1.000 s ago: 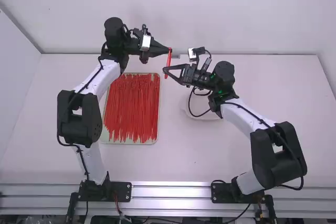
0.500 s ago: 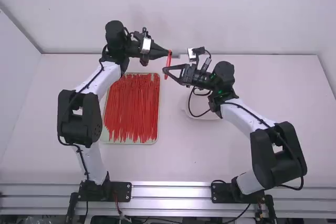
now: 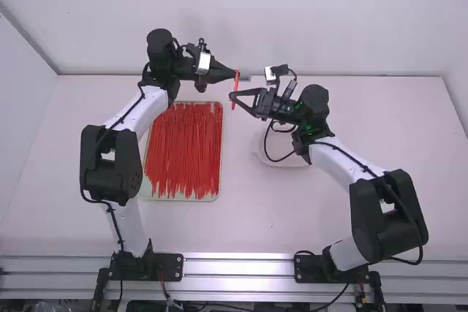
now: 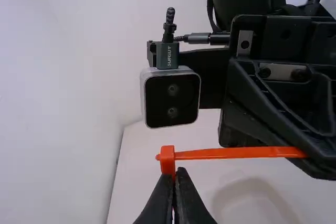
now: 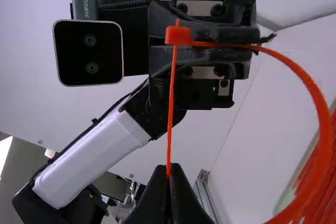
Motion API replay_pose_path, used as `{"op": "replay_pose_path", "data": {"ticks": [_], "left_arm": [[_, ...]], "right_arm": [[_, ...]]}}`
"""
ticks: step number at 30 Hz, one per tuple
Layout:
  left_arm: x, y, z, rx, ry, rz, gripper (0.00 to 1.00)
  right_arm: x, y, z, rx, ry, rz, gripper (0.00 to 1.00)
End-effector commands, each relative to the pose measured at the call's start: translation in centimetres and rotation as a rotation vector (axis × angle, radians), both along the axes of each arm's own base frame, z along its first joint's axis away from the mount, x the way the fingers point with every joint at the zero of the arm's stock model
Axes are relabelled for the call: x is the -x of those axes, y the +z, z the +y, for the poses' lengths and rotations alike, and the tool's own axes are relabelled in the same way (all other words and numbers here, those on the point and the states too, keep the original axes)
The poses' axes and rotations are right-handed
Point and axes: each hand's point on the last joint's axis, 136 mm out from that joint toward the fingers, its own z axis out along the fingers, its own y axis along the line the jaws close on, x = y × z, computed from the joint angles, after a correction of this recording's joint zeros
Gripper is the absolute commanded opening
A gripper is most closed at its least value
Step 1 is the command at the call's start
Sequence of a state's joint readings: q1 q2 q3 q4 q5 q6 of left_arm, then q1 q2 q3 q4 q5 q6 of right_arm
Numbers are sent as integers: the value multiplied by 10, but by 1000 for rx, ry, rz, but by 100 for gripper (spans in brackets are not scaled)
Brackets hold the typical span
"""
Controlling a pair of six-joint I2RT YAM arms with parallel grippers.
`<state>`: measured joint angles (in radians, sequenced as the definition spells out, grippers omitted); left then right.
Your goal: Fasten the cable tie
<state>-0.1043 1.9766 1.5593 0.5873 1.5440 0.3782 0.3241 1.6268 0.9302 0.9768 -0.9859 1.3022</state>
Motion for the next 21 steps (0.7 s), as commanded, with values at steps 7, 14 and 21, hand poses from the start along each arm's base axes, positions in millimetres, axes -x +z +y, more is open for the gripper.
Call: {"op": "replay_pose_path", "data": {"ticks": [7, 14, 21], "left_arm": [[5, -5, -2, -1, -29, -4, 2], [7, -7, -5, -4, -37, 20, 1], [7, -9, -6, -6, -38, 39, 2]], "right_arm": [[-11, 12, -4, -11, -54, -51, 0], [-16, 13, -9, -14, -74, -59, 0], [-23, 15, -15, -19, -111, -60, 0]]}}
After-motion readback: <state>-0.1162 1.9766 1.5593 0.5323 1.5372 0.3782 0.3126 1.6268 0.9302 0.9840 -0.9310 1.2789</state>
